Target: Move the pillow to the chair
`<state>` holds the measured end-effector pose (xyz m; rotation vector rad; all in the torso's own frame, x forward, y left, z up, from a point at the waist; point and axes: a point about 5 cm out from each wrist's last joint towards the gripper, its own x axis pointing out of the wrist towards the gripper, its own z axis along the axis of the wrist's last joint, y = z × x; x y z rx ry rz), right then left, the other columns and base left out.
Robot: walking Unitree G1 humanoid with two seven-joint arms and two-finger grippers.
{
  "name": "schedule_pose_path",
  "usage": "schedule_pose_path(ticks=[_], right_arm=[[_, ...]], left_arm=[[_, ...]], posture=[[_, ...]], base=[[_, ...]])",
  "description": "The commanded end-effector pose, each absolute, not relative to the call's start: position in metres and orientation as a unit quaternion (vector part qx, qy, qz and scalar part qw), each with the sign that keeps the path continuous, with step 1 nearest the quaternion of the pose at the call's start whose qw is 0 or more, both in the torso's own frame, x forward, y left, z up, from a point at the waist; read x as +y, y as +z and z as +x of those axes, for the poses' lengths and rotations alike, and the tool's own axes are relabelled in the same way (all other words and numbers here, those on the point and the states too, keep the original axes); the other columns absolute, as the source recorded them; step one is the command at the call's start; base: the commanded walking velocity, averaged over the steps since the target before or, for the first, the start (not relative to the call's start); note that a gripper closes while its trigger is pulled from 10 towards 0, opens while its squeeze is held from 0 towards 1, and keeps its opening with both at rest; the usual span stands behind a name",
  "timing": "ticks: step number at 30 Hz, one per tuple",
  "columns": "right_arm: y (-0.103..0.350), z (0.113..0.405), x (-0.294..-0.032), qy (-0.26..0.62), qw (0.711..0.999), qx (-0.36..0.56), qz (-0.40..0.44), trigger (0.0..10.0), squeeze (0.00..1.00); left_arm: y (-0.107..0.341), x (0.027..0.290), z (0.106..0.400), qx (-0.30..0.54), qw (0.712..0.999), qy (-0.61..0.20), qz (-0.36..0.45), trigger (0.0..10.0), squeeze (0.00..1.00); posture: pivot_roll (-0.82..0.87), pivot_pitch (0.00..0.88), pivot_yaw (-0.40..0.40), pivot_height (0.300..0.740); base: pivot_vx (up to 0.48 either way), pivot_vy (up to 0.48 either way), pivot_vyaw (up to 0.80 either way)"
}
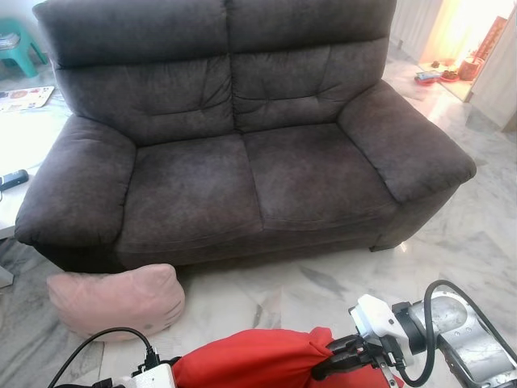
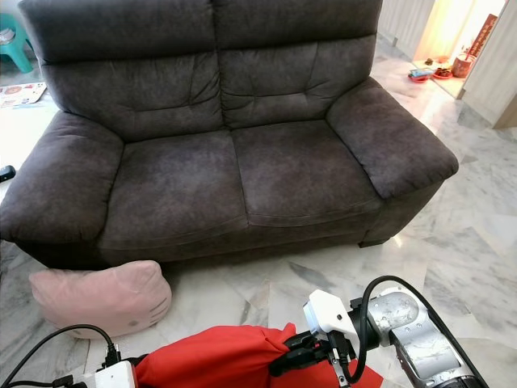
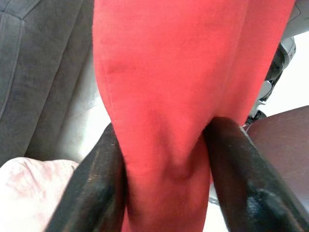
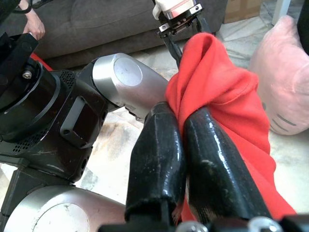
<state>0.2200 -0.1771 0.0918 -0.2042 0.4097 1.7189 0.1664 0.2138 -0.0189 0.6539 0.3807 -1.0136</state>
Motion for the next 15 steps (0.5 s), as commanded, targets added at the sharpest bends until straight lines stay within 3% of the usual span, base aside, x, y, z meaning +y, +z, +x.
schedule_pose_path(ticks=[1,15], right_arm=[[0.1057,0.2232,-0.1691,0.764,0.624,0.134,-0.098,10.0,0.0],[0.1037,0.2234,-0.1677,0.761,0.627,0.134,-0.096,10.0,0.0]], left_arm=[[-0.0181,0.2178,0.1647,0.182,0.799,-0.481,0.313,0.0,0.0],[-0.0146,0.2182,0.1664,0.175,0.797,-0.486,0.314,0.0,0.0]], posture=[[0.01,0.089,0.006,0.74],[0.01,0.085,0.011,0.74]], base=[[0.0,0.0,0.0],[0.0,0.0,0.0]])
